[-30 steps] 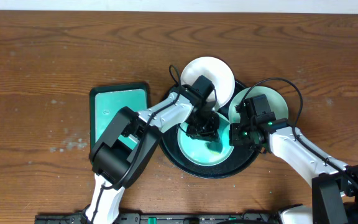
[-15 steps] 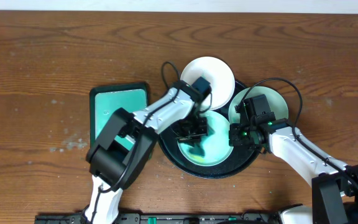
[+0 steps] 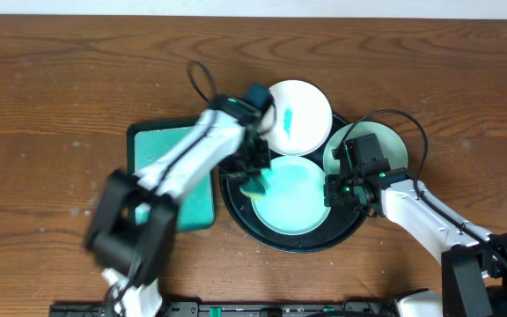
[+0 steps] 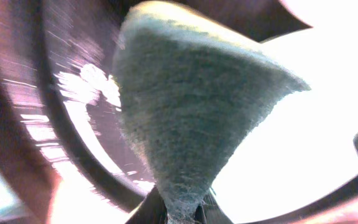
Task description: Clean dirty plates on tray and stack at the side
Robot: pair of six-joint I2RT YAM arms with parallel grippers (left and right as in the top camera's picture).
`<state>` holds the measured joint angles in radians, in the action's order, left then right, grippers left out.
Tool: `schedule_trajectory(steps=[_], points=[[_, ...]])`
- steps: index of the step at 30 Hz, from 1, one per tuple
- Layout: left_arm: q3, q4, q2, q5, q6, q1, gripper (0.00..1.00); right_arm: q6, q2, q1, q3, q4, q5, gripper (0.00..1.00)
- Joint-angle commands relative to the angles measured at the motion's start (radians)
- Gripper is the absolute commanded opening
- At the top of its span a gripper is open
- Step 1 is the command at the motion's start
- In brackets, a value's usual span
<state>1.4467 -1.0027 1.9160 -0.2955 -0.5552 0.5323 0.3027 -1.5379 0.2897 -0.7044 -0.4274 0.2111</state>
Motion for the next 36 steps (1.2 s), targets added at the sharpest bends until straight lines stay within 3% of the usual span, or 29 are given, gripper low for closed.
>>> schedule_trajectory(steps=[1,6,11,14,18,22,29,34,36], points=[[0.013,-0.048,-0.201,0.201,0.054,-0.061,0.07,-0.027,-0.007,0.0,0.002,0.04,-0.019,0.01],[-0.018,-0.119,-0.292,0.458,0.054,-0.154,0.07,0.006,-0.006,0.0,-0.009,0.046,-0.019,0.01],[-0.148,-0.079,-0.29,0.435,0.053,-0.27,0.08,0.016,0.019,0.008,-0.092,-0.042,-0.023,0.01],[-0.248,-0.002,-0.289,0.384,0.053,-0.322,0.17,-0.014,0.047,0.039,-0.166,-0.088,-0.037,0.01],[-0.275,0.005,-0.294,0.323,0.055,-0.376,0.47,-0.032,0.059,0.111,-0.278,-0.134,-0.116,0.01],[-0.27,0.005,-0.36,0.233,0.06,-0.44,0.58,-0.06,0.059,0.189,-0.374,-0.129,-0.196,0.01],[-0.269,0.002,-0.614,0.144,0.065,-0.547,0.63,-0.135,0.054,0.336,-0.438,0.127,-0.219,0.01],[-0.269,0.002,-0.833,0.151,0.065,-0.591,0.65,-0.25,-0.023,0.468,-0.438,0.343,-0.401,0.01],[-0.269,0.002,-0.95,0.182,0.065,-0.595,0.7,-0.371,-0.102,0.541,-0.438,0.472,-0.543,0.01]])
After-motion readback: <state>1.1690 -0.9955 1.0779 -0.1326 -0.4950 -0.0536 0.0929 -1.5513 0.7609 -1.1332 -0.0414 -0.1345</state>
